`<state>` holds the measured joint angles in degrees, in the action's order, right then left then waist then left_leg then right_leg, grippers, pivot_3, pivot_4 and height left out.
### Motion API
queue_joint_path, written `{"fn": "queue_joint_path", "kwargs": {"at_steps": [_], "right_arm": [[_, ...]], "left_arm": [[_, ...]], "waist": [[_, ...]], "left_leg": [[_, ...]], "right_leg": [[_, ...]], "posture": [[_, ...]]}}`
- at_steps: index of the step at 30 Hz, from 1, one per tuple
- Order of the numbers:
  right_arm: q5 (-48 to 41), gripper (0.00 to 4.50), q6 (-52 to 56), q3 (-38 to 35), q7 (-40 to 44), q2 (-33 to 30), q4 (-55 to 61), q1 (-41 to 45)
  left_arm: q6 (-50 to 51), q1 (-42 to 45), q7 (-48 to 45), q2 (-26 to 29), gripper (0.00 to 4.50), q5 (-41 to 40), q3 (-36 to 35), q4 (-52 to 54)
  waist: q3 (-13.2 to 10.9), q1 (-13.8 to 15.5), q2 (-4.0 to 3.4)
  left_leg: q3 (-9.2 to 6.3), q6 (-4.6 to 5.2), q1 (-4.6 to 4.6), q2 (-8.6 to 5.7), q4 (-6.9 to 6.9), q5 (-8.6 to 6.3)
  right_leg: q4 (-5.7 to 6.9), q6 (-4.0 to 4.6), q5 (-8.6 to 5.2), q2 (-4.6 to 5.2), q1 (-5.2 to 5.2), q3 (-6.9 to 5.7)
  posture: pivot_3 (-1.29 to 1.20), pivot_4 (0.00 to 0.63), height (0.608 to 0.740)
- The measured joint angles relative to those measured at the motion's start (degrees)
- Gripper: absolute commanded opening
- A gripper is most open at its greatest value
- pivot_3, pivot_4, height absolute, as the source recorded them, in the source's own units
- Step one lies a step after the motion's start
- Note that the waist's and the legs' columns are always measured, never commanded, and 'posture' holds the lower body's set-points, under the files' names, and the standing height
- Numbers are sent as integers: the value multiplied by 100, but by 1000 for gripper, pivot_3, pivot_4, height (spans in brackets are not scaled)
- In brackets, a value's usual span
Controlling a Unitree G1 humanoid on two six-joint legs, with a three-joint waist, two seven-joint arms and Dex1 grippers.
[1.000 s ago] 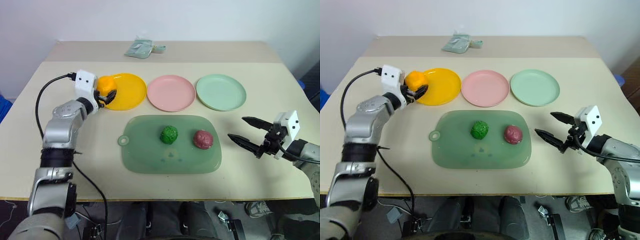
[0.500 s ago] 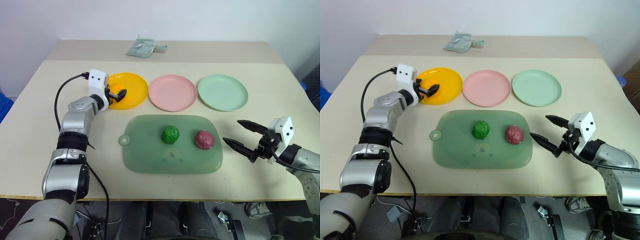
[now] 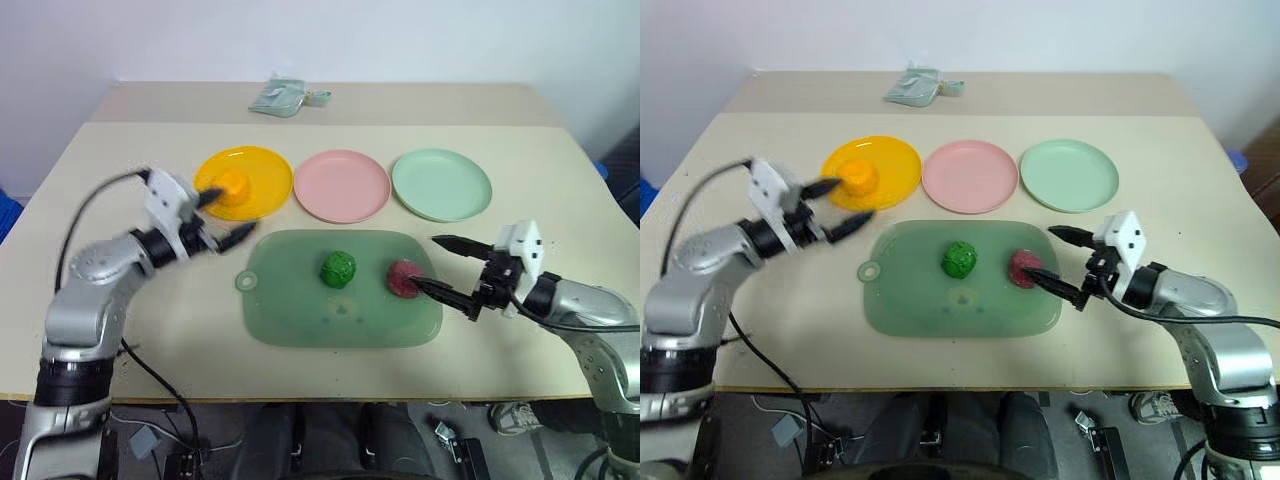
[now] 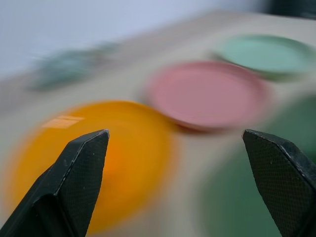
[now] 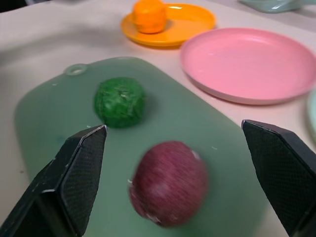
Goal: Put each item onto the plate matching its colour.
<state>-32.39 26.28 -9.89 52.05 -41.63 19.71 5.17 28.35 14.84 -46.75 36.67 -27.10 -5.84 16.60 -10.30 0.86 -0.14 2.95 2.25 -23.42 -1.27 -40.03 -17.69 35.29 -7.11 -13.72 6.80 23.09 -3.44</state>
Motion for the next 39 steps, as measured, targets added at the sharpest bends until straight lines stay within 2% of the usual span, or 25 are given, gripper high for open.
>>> {"fn": "queue_joint_path", "kwargs": {"at_steps": [6,8,12,13,14,17,20,22,25,29,31,35,39], "right_arm": [[470,4500,199,633,-284,15,-110,128],[654,3959,203,789,-394,54,-201,183],[915,2197,195,955,-566,132,-382,377],[961,1918,195,961,-576,135,-394,404],[975,1851,197,961,-593,159,-416,431],[967,1851,198,967,-646,347,-447,636],[1252,1851,64,1130,-1150,1028,-962,1707],[1640,1851,-101,1314,-1645,1535,-1584,2529],[2351,1851,-413,1651,-2417,2259,-3146,3691],[2818,1851,-953,1836,-2907,2854,-4985,4441],[2900,2871,-1164,1827,-2941,2958,-5602,4593],[2889,4456,-1520,1740,-2715,3001,-5955,4653],[2700,4456,-1846,1493,-2502,2941,-5321,4428]], "left_arm": [[152,-732,-403,178,4409,-97,621,913],[157,-743,-390,178,4500,-97,658,945],[152,-780,-321,177,4500,-82,676,950],[151,-802,-293,177,4500,-74,676,950],[150,-844,-249,174,4500,-65,671,951],[147,-991,0,77,4500,-60,572,951],[90,-1073,523,-262,4500,36,313,933],[58,-1125,798,-421,4500,47,155,935],[5,-1309,1024,-522,4500,47,-19,966],[-9,-1615,1204,-572,4500,74,-60,1090],[-10,-1714,1310,-640,4500,96,-58,1176],[-14,-1864,1486,-747,4500,151,-50,1381],[-14,-1867,1580,-812,4500,167,20,1389]], "waist": [[1,-4,-2],[1,-4,-2],[3,-14,-4],[3,-12,-4],[3,-11,-4],[2,-16,-4],[3,-87,-4],[3,-140,-3],[4,-155,-4],[5,-145,-3],[4,-149,-3],[3,-191,-7],[3,-182,-8]], "left_leg": [[2,1,0,0,2,0],[2,1,0,-1,1,-1],[2,2,0,-1,3,-1],[2,2,0,-1,3,-1],[2,2,0,-1,3,-1],[2,2,0,0,3,-1],[6,-4,2,2,3,3],[4,-7,1,2,6,5],[4,-8,-5,-2,15,6],[1,-6,-8,-11,26,5],[1,-6,-8,-12,26,5],[3,-10,-7,-6,26,7],[3,-14,-6,-3,29,9]], "right_leg": [[1,2,-1,1,3,3],[1,3,-1,1,3,3],[1,3,-1,-1,7,3],[1,3,-1,-1,6,3],[1,3,-1,-1,6,3],[1,2,0,-1,6,3],[10,3,1,-4,12,5],[16,5,-1,-5,18,5],[17,7,-2,-5,26,3],[16,7,-2,-2,22,2],[15,6,-1,-3,21,1],[16,6,-2,-10,23,1],[18,5,-2,-13,24,1]], "posture": [[0,150,740],[0,150,740],[0,150,740],[0,150,740],[0,150,740],[0,150,740],[0,150,740],[0,150,740],[0,150,740],[0,150,740],[0,150,740],[0,150,740],[0,150,740]]}}
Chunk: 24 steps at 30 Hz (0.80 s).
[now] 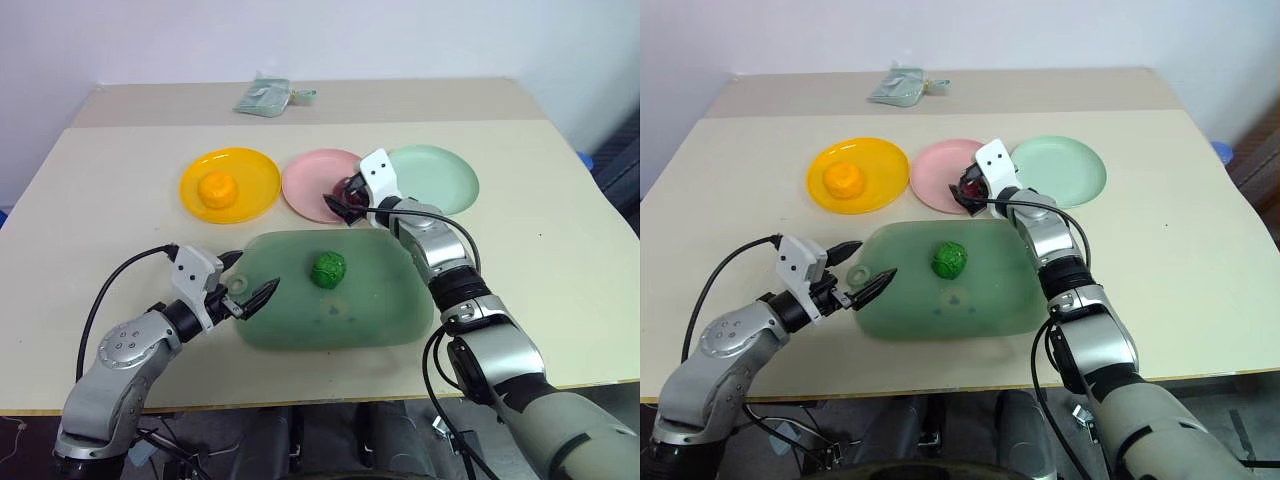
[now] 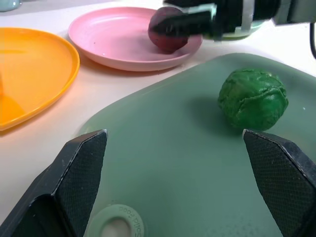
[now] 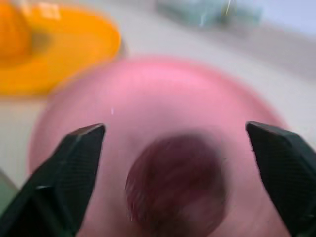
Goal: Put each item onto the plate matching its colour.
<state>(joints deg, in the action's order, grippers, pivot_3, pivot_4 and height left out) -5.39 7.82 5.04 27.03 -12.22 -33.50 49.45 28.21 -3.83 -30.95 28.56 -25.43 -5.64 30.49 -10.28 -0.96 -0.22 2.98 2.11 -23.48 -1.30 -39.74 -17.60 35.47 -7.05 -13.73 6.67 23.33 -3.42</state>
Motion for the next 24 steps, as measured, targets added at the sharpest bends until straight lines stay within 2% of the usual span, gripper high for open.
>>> {"fn": "queue_joint_path", "kwargs": {"at_steps": [3,8,11,15,18,21,22,24], "right_arm": [[-526,4456,163,-174,661,-313,1281,-565],[-1702,4456,1588,-48,2273,-1657,3913,-2073],[-1847,4456,2047,303,2680,-1980,4598,-2648],[-1380,4456,2103,849,2522,-1990,4636,-2741],[-1093,3642,2045,933,2213,-1759,4328,-2680],[-986,2073,2024,932,2088,-1663,4197,-2577],[-948,1716,1993,932,2075,-1641,4197,-2561],[-919,1716,1953,932,2061,-1611,4191,-2556]], "left_arm": [[-3,41,-34,3,4500,2,55,-39],[-27,265,-375,217,4500,-41,4,-312],[-34,264,-678,413,4500,-148,-50,-421],[-38,116,-1133,669,4500,-352,-117,-441],[-23,-111,-1348,877,4500,-397,-185,-434],[-21,-228,-1428,917,4500,-397,-187,-375],[-21,-260,-1450,920,4500,-397,-187,-336],[-21,-271,-1465,921,4500,-397,-188,-307]], "waist": [[0,47,0],[1,35,0],[1,-16,-1],[1,14,-1],[2,45,2],[3,49,2],[3,41,2],[2,36,2]], "left_leg": [[-3,2,0,-1,0,-1],[-4,4,5,2,-1,-3],[7,4,10,10,1,-2],[8,4,9,6,0,-3],[5,5,7,2,-1,-3],[2,4,6,1,-3,-4],[1,3,6,2,-3,-4],[1,3,6,3,-2,-4]], "right_leg": [[-3,0,0,2,-4,0],[-21,1,0,2,-9,-1],[-19,2,-1,2,-4,4],[-16,3,-1,10,1,5],[-17,3,-1,14,0,5],[-17,4,-1,15,-1,5],[-17,4,-2,15,0,5],[-16,4,-2,14,0,5]], "posture": [[0,150,740],[0,150,740],[0,150,740],[0,150,740],[0,150,740],[0,150,740],[0,150,740],[0,150,740]]}}
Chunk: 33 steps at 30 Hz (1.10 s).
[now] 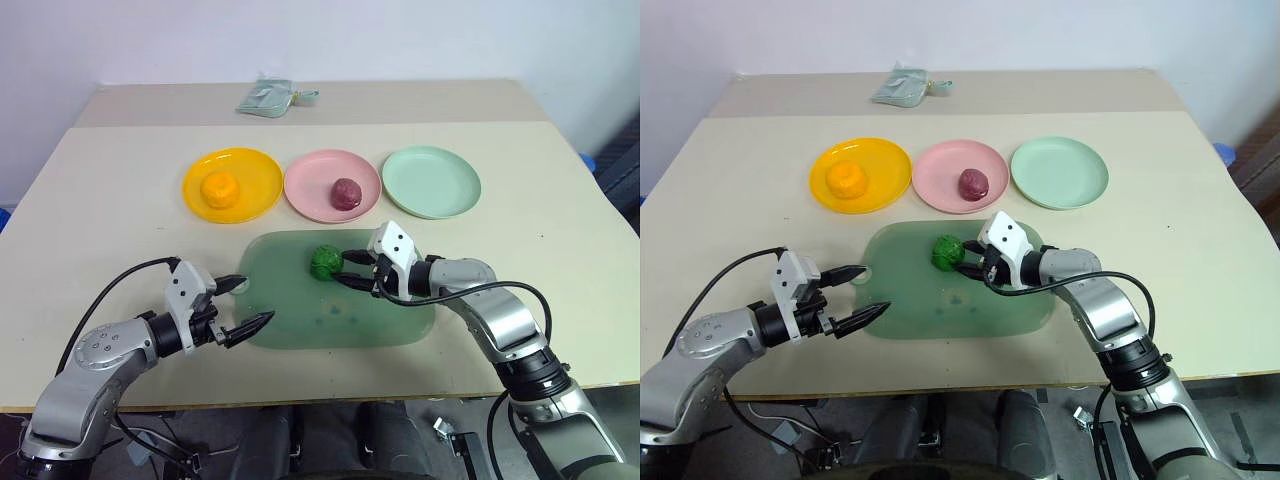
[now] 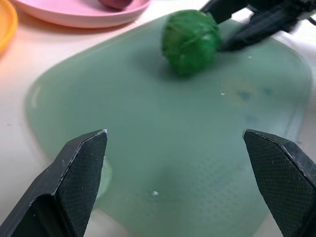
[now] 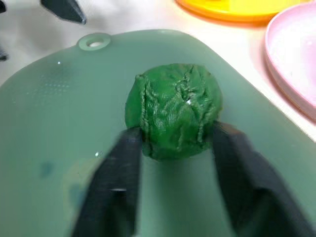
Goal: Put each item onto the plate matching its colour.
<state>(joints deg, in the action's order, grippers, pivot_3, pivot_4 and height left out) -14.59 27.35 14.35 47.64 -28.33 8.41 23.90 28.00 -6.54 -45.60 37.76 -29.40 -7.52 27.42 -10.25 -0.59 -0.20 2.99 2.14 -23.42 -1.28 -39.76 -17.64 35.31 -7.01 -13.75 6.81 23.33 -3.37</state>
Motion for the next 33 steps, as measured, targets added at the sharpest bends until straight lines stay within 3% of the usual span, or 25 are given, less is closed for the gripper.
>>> {"fn": "queue_joint_path", "kwargs": {"at_steps": [9,14,19,26,29,33], "right_arm": [[52,1716,-146,-272,-265,307,-311,319],[341,1716,-126,-1289,-1598,325,-1296,1448],[936,1716,-205,-1498,-2717,364,-2907,1735],[1041,4458,-1003,-1578,-3026,506,-4145,2117],[1019,4458,-1361,-1652,-2941,492,-4098,2102],[659,4458,-1837,-1724,-1994,189,-3138,1684]], "left_arm": [[-3,-51,86,-5,4500,11,-1,53],[-7,-26,113,-92,4500,11,72,197],[-15,81,190,-220,4500,18,270,250],[-29,290,402,-402,4500,86,477,406],[-28,291,495,-440,4500,138,526,420],[-225,322,810,-646,4500,303,445,367]], "waist": [[-1,-2,-1],[0,4,0],[2,-32,0],[-1,-56,-6],[-1,-20,-6],[-1,4,-7]], "left_leg": [[1,1,-2,-2,1,0],[0,-1,-1,-2,1,0],[11,-2,-2,-3,18,2],[18,-4,0,0,23,5],[17,-3,0,-1,21,5],[12,-2,-1,-1,21,5]], "right_leg": [[-1,-1,1,1,1,0],[1,1,0,1,3,-1],[-7,2,0,-1,7,0],[-4,1,0,-7,9,3],[-4,0,1,-6,4,3],[-6,-1,0,-6,2,2]], "posture": [[0,150,740],[0,150,740],[0,150,740],[0,150,740],[0,150,740],[0,150,740]]}}
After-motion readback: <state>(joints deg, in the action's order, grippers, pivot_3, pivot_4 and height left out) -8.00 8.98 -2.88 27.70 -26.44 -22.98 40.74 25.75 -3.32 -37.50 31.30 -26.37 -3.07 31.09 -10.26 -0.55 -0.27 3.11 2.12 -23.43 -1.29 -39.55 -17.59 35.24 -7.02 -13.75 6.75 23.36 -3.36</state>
